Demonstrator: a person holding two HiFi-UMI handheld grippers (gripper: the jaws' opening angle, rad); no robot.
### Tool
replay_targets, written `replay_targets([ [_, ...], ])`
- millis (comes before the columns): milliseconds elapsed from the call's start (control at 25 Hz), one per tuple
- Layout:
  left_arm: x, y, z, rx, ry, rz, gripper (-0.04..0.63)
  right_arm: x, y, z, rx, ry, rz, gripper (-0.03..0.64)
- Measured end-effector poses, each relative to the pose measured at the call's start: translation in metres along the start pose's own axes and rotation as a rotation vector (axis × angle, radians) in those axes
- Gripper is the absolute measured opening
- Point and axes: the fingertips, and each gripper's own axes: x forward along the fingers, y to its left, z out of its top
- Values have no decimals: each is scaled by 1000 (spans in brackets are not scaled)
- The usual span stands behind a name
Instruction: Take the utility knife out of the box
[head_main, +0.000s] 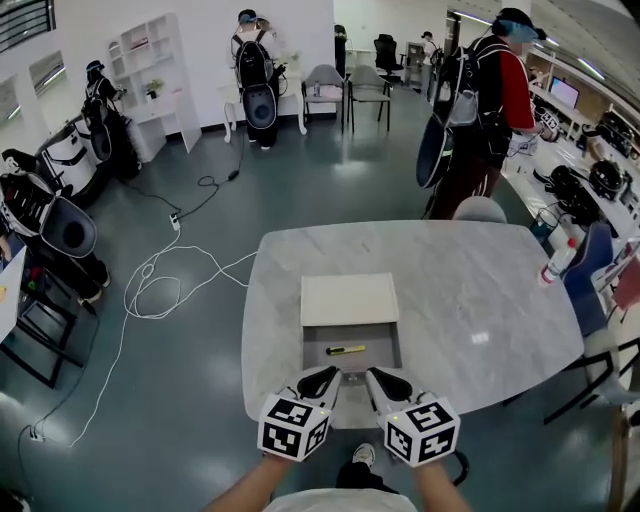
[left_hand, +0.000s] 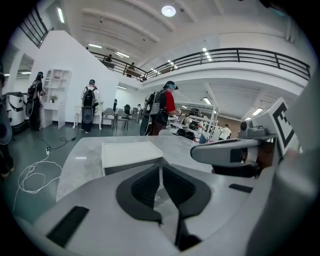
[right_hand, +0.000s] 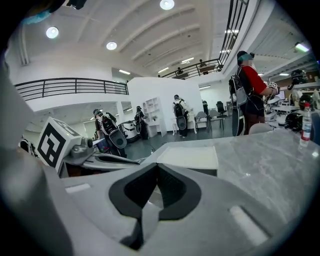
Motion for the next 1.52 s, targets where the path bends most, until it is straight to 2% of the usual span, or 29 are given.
replay_targets([
  [240, 37, 0, 8, -8, 32, 33, 26, 12, -37, 8, 10, 19, 46, 5],
  [400, 60, 1, 12, 15, 67, 55, 26, 21, -60, 13, 15, 32, 76, 5],
  [600, 77, 5, 7, 74, 131, 80, 26, 31, -75, 14, 9, 52, 127, 5],
  [840, 91, 11, -1, 182, 230, 94, 28, 39, -88, 12, 6, 61, 180, 5],
  [1080, 100, 21, -4, 343, 329, 51, 28, 47, -87, 5, 2, 88, 191, 5],
  [1320, 110, 28, -20, 453, 461, -54, 28, 54, -87, 5, 36, 78, 181, 5],
  [1520, 117, 37, -30, 512, 514, -120, 29, 57, -86, 10, 29, 69, 126, 5],
])
